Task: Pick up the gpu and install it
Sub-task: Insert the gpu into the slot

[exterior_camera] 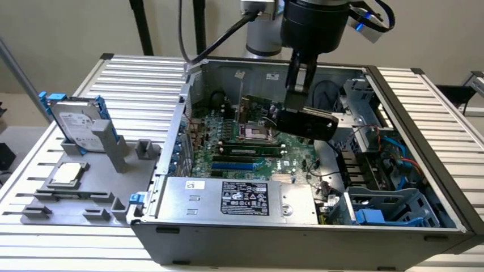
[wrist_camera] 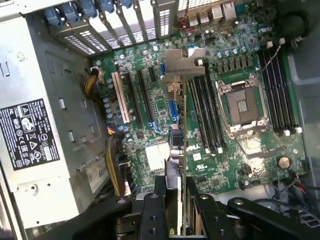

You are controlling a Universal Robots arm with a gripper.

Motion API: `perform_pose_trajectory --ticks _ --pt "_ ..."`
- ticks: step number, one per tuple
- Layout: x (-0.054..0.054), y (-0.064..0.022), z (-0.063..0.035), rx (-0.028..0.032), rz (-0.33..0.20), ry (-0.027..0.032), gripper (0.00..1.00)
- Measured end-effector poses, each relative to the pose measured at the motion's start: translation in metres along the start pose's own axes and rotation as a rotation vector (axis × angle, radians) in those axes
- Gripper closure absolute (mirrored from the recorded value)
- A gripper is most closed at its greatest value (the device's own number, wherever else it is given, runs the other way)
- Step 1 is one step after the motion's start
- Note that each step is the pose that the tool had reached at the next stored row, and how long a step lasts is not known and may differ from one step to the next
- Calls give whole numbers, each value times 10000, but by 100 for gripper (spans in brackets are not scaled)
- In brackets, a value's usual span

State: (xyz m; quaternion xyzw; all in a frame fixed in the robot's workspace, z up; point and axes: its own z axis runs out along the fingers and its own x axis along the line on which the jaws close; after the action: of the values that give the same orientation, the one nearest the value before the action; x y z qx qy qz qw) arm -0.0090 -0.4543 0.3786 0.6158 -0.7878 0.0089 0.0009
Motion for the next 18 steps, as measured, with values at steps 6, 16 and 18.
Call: perform_pose_trajectory --ticks 6,16,18 --pt "3 12 21 7 -719 -15 73" --pt "63 262 122 9 -1041 -17 73" --pt "79 326 158 11 -1086 -19 73"
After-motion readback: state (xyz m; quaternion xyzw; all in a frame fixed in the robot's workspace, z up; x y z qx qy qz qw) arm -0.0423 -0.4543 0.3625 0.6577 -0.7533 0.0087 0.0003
